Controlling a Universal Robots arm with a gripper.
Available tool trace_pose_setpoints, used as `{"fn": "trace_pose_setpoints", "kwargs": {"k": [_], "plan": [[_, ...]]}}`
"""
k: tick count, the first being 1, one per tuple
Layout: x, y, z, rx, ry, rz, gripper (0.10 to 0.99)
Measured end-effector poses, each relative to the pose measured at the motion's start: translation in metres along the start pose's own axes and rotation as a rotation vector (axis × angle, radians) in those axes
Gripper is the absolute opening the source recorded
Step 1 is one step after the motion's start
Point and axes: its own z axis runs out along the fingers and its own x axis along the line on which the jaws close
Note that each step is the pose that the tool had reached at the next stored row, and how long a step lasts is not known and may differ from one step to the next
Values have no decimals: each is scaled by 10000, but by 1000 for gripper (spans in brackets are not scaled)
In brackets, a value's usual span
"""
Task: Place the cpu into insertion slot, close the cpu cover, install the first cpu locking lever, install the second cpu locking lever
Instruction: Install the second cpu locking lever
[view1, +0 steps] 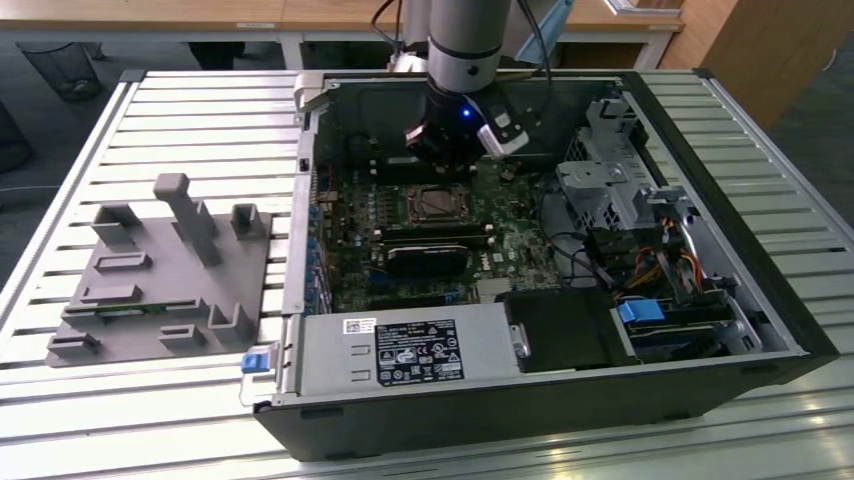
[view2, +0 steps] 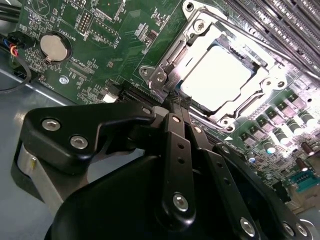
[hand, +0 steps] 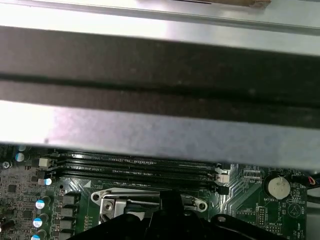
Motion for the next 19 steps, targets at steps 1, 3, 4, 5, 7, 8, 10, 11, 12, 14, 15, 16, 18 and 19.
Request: {"fn": "trace_pose_setpoints", "kwargs": {"k": [1,3,4,5,7,8,10,11,12,14,15,16,18,19], "plan": [[0,-3,0,-1,-1,0,122],[0,-11,-1,0,0,0,122],[0,-13,-2,1,1,0,122],[0,-13,-8,3,4,2,122],[-1,-11,-42,-1,4,1,122],[-2,-7,-77,-6,2,0,122],[-4,-1,-148,-3,5,10,122],[-5,3,-191,-4,5,22,122],[-6,7,-235,-5,6,33,122],[-7,11,-280,-2,15,41,122],[-7,9,-281,-4,14,42,122],[-7,5,-281,-6,14,41,122],[-5,-20,-284,-4,15,42,122],[-4,-44,-287,-4,15,42,122]]}}
